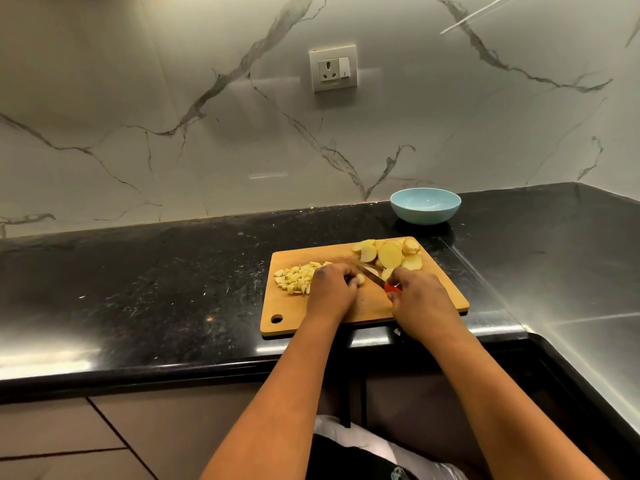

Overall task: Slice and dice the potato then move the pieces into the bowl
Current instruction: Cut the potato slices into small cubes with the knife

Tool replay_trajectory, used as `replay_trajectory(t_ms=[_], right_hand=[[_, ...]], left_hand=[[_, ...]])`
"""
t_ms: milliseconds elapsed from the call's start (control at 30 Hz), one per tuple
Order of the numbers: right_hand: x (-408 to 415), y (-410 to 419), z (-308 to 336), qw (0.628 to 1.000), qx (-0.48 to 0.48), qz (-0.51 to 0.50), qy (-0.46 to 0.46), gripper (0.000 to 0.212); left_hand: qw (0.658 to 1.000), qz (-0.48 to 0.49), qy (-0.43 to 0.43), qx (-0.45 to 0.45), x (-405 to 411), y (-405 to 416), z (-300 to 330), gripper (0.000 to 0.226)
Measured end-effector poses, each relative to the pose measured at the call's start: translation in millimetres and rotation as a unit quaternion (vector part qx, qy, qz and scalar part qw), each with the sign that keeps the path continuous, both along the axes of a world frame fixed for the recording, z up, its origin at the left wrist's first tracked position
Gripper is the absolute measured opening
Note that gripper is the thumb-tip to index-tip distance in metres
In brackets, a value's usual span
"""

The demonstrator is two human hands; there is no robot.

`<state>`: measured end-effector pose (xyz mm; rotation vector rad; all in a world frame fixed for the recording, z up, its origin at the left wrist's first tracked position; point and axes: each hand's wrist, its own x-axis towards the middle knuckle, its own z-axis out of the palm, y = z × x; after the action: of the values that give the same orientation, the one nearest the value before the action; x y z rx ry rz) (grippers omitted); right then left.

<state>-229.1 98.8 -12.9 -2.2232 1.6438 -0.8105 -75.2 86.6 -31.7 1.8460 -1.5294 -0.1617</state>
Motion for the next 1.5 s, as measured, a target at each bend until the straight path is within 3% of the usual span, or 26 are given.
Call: replay_trajectory(t_ms=[200,533,833,1100,1500], right_hand=[[3.4,16.3,-1.0,1.000,0.002,-0.011,0.029,0.008],[25.2,22.0,9.1,0.995,-0.007,0.001,0.095,0.027],[1.5,35.2,41.4,0.976,0.080,-0.013,0.201,0.029],[-0.4,34.3,24.5,0.999,0.008,-0.027,0.029,0.008],[19.8,29.6,7.6,0.998,0.026,-0.011,0.051,0.015]], left_hand=[[1.000,0.003,0.001,-0.001,-1.2,0.7,1.5,0.021],[1.000,0.003,-0.010,0.014,-0.4,-3.6,0.1,0.020],[1.000,-0.002,-0.011,-0.013,0.8,-1.8,-2.5,0.019],[1.000,0.018,-0.002,-0.011,2.1,-3.3,-3.6,0.021],[1.000,0.022,-0.022,-0.002,2.4,-6.5,-4.2,0.020]])
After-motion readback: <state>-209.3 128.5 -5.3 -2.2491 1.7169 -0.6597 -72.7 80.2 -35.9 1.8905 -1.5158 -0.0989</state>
